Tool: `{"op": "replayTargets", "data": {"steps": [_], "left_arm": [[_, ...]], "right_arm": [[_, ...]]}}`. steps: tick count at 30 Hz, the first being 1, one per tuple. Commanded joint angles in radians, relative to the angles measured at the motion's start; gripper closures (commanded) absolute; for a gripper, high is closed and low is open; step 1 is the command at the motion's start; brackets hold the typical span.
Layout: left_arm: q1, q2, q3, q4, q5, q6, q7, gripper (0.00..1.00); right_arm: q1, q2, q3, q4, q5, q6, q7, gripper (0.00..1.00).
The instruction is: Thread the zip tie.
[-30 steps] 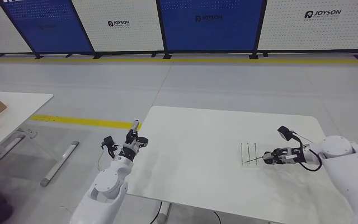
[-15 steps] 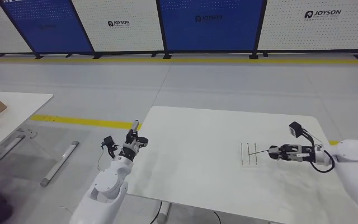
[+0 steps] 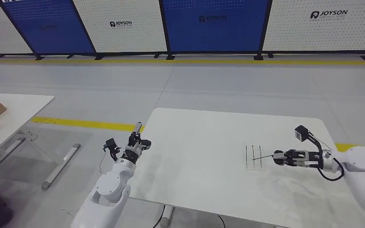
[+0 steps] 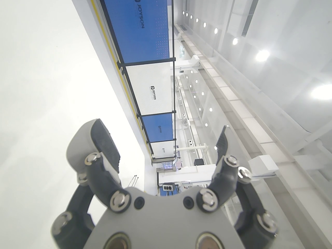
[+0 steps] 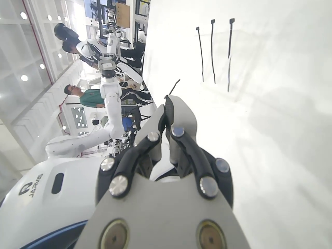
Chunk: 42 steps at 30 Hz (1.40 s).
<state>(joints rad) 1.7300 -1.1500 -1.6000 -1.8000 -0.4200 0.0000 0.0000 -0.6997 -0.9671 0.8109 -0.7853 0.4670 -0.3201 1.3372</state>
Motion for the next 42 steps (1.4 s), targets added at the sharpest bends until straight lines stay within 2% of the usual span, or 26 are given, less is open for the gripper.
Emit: {"op": "replayTargets", "data": {"steps": [1,4,9,11,21,25,30,33,35,42], "left_arm": [[0.0,0.0,0.0,0.0,0.0,0.0,0.0,0.0],[0.0,0.0,0.0,0.0,0.0,0.0,0.0,0.0],[0.0,0.0,0.0,0.0,0.0,0.0,0.0,0.0],[0.0,0.0,0.0,0.0,0.0,0.0,0.0,0.0],[-0.007,-0.003,0.004,-0.01,-0.02,-0.008,-0.002,0.0],[-0.02,-0.01,0.056,-0.059,-0.015,-0.007,0.0,0.0],[-0.049,-0.018,0.143,-0.114,0.007,0.03,-0.033,0.0],[-0.078,-0.022,0.194,-0.125,0.032,0.062,-0.039,0.0],[-0.096,-0.024,0.221,-0.111,0.067,0.098,-0.034,0.0],[-0.1,-0.024,0.225,-0.109,0.074,0.104,-0.03,0.0]], "right_arm": [[-0.024,-0.008,0.0,-0.05,0.042,0.002,-0.025,1.0],[-0.045,-0.018,0.006,-0.101,0.1,-0.02,-0.048,1.0],[-0.053,-0.04,0.01,-0.17,0.167,-0.02,-0.059,1.0],[-0.052,-0.05,0.001,-0.17,0.178,-0.018,-0.067,1.0],[-0.064,-0.051,0.005,-0.177,0.187,-0.011,-0.082,1.0],[-0.091,-0.057,0.03,-0.175,0.26,-0.02,-0.093,1.0],[-0.095,-0.081,0.022,-0.165,0.314,-0.02,-0.108,1.0],[-0.085,-0.099,0.004,-0.148,0.315,-0.015,-0.121,1.0],[-0.085,-0.099,0.004,-0.148,0.315,-0.015,-0.121,1.0],[-0.085,-0.099,0.004,-0.148,0.315,-0.015,-0.121,1.0]]}}
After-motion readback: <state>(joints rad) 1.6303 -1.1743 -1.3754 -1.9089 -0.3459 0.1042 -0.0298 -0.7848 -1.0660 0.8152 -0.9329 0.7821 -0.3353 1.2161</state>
